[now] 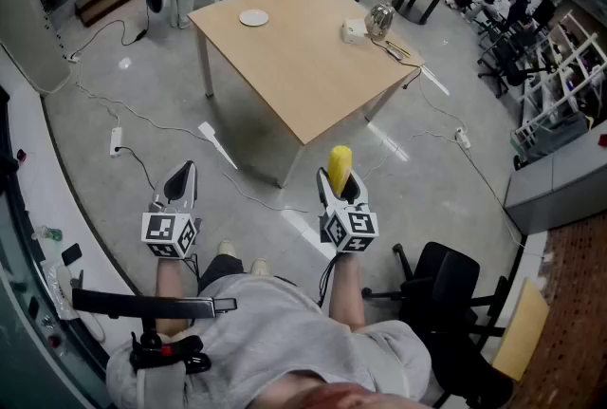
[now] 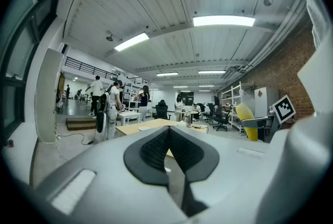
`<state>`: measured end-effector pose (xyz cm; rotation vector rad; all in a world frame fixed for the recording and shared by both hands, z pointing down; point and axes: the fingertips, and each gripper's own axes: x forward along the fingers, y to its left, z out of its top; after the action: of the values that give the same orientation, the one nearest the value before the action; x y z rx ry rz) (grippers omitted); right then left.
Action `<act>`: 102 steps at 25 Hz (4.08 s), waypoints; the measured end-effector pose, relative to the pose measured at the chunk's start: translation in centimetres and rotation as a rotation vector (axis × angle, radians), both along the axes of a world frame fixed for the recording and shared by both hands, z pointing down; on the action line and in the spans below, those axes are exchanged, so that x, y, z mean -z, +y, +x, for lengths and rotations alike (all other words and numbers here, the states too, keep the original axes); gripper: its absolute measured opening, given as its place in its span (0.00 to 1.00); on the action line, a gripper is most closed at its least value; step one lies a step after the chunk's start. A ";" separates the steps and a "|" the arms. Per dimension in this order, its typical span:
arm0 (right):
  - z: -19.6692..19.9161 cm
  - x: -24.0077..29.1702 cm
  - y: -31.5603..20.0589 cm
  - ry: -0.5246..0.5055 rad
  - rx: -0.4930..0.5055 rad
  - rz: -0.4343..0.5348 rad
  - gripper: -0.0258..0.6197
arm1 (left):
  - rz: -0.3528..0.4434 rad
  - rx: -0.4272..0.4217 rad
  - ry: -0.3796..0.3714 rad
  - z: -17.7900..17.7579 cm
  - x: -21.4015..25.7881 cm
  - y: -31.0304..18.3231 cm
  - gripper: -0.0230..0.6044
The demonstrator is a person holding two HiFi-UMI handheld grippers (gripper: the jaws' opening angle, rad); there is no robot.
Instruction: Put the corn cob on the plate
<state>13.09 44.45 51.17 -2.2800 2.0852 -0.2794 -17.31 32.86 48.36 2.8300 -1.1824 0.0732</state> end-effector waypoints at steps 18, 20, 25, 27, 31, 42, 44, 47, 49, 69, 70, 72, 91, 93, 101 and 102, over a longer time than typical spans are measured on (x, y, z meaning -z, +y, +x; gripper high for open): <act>0.3 1.2 -1.8 -0.023 0.053 0.033 0.44 | 0.021 0.021 -0.007 1.0 2.5 -0.5 0.07; 0.8 1.1 -2.2 -0.027 0.061 0.033 0.44 | 0.022 0.026 -0.011 1.5 2.5 -0.7 0.07; 0.7 1.2 -4.2 -0.023 0.086 0.035 0.44 | 0.016 0.029 -0.017 1.8 2.2 -2.3 0.07; 1.3 0.6 -5.9 -0.018 0.094 0.032 0.44 | 0.010 0.029 -0.012 2.6 1.5 -3.9 0.07; 1.5 0.5 -8.8 -0.013 0.099 0.026 0.44 | 0.008 0.022 -0.007 3.1 1.3 -6.9 0.07; 0.0 1.7 -19.8 -0.017 0.108 0.022 0.44 | 0.006 -0.002 -0.009 3.1 2.3 -17.9 0.07; -0.3 2.1 -21.8 -0.019 0.107 0.020 0.44 | 0.007 -0.003 -0.010 2.7 2.6 -20.1 0.07; -0.6 2.6 -24.8 -0.017 0.105 0.015 0.44 | 0.007 -0.001 -0.004 2.2 3.1 -23.3 0.07; -0.9 2.9 -26.8 -0.016 0.108 0.012 0.44 | 0.006 0.005 -0.001 1.7 3.3 -25.3 0.07; -2.9 2.5 -42.3 -0.023 0.091 0.006 0.44 | -0.009 -0.015 0.024 -0.3 2.1 -41.3 0.07; -2.9 2.5 -42.9 -0.021 0.093 0.004 0.44 | -0.010 -0.014 0.027 -0.3 2.1 -41.8 0.07; -2.7 2.5 -44.0 -0.019 0.096 0.004 0.44 | -0.010 -0.013 0.027 -0.1 1.9 -42.6 0.07; 2.2 1.4 -57.5 -0.050 0.158 -0.009 0.44 | -0.027 0.070 -0.001 3.0 1.2 -53.0 0.07; 3.1 1.2 -59.3 -0.054 0.166 -0.019 0.44 | -0.031 0.079 0.000 3.8 1.3 -54.5 0.07; 6.1 -0.4 -66.4 -0.055 0.192 -0.066 0.44 | -0.065 0.101 -0.011 6.6 0.2 -59.7 0.07; 6.3 -0.7 -67.2 -0.055 0.196 -0.073 0.44 | -0.069 0.104 -0.013 6.8 0.0 -60.2 0.07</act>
<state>19.40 -22.74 51.83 -2.0792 2.3095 -0.4265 -10.55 -27.38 48.35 2.7082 -1.3008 0.1245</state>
